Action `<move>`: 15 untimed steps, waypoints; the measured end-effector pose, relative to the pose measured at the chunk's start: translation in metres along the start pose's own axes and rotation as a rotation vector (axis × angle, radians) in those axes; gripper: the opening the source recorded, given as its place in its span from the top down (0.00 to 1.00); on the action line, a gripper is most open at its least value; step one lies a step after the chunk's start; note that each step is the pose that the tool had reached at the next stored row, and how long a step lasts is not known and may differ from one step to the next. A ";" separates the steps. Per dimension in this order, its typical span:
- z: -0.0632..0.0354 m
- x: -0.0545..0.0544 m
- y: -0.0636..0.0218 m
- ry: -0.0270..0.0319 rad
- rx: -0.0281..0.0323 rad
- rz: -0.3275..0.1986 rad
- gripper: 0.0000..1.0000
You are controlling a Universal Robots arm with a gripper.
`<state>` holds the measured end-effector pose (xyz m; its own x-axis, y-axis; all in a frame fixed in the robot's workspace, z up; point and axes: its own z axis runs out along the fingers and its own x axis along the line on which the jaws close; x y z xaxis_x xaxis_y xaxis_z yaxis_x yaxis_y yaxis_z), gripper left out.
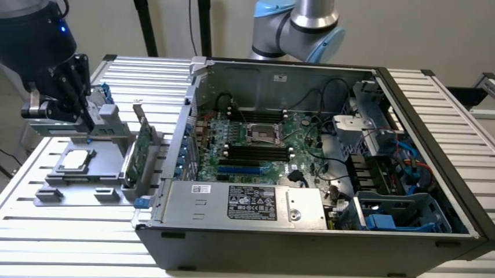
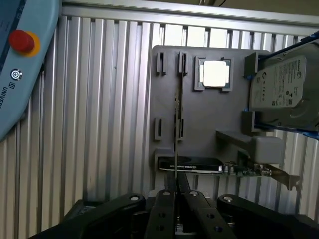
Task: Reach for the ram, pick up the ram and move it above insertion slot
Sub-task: 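Pick up the ram and move it above insertion slot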
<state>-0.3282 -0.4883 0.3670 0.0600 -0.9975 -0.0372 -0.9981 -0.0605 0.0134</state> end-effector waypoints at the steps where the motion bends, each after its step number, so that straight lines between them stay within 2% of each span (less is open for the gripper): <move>1: -0.0010 -0.001 -0.0022 0.0000 0.0000 0.000 0.87; 15: -0.0180 -0.006 -0.0415 -0.0043 0.0002 0.000 0.87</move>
<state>-0.2868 -0.4800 0.3846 0.0600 -0.9973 -0.0415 -0.9981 -0.0606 0.0132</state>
